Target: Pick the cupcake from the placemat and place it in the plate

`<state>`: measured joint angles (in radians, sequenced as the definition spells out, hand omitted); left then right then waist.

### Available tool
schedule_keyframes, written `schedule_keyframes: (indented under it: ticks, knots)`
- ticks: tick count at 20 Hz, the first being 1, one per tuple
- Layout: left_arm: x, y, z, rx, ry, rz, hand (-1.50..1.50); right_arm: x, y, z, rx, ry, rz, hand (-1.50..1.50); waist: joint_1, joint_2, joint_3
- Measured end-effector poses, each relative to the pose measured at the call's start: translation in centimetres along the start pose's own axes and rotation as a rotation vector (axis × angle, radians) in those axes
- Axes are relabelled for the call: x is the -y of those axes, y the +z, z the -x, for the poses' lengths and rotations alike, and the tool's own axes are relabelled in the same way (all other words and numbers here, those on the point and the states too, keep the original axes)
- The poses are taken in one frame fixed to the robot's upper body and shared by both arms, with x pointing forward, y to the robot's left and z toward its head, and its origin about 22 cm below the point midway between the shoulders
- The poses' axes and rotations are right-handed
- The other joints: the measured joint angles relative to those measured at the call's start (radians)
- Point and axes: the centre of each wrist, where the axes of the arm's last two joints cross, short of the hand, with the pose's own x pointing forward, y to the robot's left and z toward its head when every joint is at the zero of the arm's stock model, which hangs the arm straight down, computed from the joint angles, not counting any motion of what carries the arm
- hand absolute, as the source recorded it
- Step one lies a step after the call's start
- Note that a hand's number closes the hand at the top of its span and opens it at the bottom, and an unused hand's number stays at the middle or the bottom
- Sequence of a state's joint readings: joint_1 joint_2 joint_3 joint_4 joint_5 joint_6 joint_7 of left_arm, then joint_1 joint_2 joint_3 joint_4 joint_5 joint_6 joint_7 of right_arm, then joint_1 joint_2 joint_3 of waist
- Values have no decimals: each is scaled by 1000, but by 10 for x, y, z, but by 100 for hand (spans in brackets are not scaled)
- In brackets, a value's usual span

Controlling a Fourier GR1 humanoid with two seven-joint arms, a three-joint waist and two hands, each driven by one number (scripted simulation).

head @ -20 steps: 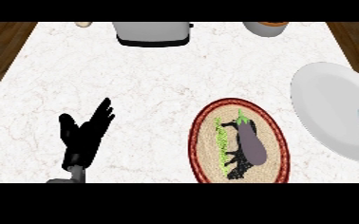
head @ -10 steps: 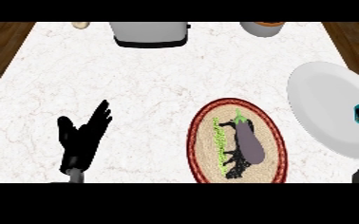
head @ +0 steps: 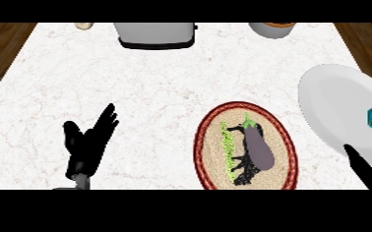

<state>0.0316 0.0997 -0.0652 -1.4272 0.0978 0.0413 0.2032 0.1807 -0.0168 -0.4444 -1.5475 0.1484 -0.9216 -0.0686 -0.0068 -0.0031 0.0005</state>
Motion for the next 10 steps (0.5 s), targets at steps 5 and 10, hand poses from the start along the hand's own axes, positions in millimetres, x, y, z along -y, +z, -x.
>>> schedule_keyframes:
  ticks: [5,10]
  knots:
    - [-5,-3,-3,-1,1,-5,0,15,37,0,-8,49,-52,-150,2,2,0]
    - [4,-2,-8,5,-1,3,0,27,63,7,-20,86,-76,-150,2,2,0]
